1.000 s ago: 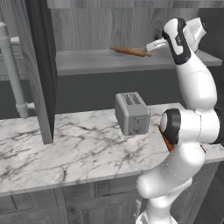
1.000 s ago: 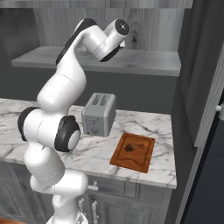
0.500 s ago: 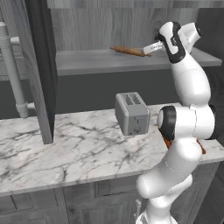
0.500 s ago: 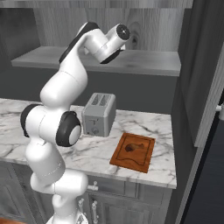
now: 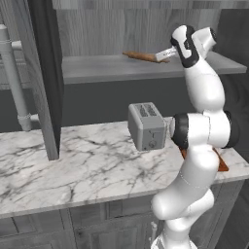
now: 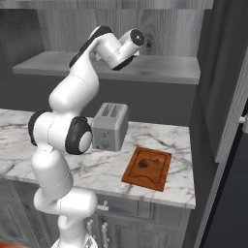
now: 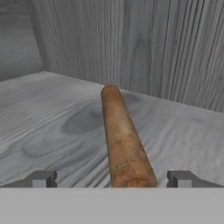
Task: Open the cabinet, retrieve the rolling pin, and place it next to the meat on the cutting board to prepare for tenderizing.
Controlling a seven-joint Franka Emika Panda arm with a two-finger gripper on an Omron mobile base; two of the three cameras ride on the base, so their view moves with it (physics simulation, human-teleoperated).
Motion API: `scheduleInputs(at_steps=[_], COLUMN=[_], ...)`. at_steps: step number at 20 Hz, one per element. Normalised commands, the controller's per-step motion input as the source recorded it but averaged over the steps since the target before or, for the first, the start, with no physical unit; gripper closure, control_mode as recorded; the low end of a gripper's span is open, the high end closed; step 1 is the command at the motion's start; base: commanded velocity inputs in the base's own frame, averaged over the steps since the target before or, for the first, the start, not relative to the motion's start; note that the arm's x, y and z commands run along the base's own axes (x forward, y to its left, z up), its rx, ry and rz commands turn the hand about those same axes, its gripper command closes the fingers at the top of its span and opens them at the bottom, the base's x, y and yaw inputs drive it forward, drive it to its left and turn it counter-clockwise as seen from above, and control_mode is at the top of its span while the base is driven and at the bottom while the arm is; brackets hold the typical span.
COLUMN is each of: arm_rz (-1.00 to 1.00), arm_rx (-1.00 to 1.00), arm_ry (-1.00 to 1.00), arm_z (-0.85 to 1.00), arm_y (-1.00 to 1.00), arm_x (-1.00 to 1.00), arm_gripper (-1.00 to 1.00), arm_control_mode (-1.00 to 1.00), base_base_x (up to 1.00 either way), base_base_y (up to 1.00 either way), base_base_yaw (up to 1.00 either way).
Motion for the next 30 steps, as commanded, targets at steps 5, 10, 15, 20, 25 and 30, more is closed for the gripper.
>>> scheduleInputs(at_steps=[5, 10, 15, 20, 25, 30], arm_rz=[0.02, 0.02, 0.04, 0.05, 0.05, 0.05], arm_rx=[0.00, 0.00, 0.00, 0.00, 0.00, 0.00], arm_ry=[0.00, 0.00, 0.00, 0.00, -0.01, -0.02], arm_z=[-0.06, -0.04, -0.09, -0.14, -0.12, -0.15], arm_y=[0.04, 0.05, 0.13, 0.13, 0.11, 0.14], arm_x=[0.31, 0.28, 0.11, 0.03, 0.00, 0.00], arm_gripper=[-1.00, -1.00, -1.00, -1.00, -1.00, 1.00], arm_control_mode=[-1.00, -1.00, -1.00, -1.00, -1.00, -1.00], base_base_x=[0.00, 0.00, 0.00, 0.00, 0.00, 0.00], base_base_y=[0.00, 0.00, 0.00, 0.00, 0.00, 0.00], base_base_yaw=[0.00, 0.00, 0.00, 0.00, 0.00, 0.00])
